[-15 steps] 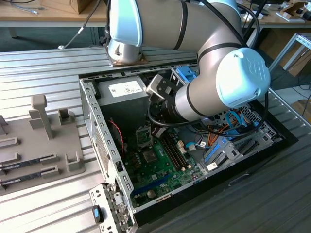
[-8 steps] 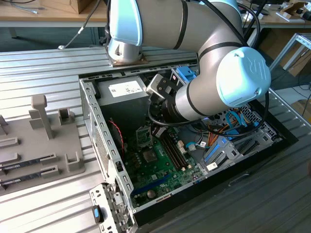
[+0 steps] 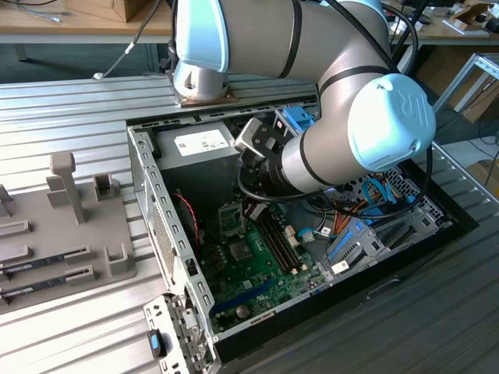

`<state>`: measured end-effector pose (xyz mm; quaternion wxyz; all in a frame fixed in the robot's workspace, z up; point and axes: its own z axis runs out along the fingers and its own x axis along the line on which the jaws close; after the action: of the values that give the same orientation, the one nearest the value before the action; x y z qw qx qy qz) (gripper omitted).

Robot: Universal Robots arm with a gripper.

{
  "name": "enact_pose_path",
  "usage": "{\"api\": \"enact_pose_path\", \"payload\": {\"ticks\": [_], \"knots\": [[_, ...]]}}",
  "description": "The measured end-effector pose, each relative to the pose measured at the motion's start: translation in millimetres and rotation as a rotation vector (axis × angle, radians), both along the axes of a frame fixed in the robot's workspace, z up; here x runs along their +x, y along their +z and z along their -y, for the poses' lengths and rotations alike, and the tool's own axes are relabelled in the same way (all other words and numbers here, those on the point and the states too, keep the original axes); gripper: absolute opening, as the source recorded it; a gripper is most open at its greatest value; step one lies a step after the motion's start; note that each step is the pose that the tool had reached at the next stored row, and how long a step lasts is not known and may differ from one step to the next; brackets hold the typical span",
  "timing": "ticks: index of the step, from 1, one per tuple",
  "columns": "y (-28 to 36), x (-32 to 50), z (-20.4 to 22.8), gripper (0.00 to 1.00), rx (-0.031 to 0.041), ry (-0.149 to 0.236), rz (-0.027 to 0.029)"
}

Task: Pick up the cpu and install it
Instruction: 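Close the cpu cover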

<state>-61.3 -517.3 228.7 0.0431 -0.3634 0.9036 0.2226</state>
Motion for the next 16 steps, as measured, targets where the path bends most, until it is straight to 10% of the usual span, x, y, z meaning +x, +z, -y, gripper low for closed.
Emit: {"api": "enact_pose_path", "payload": {"ticks": [16], "knots": [[6.1, -1.7, 0.5, 0.11, 0.0005, 0.006, 0.0000]]}}
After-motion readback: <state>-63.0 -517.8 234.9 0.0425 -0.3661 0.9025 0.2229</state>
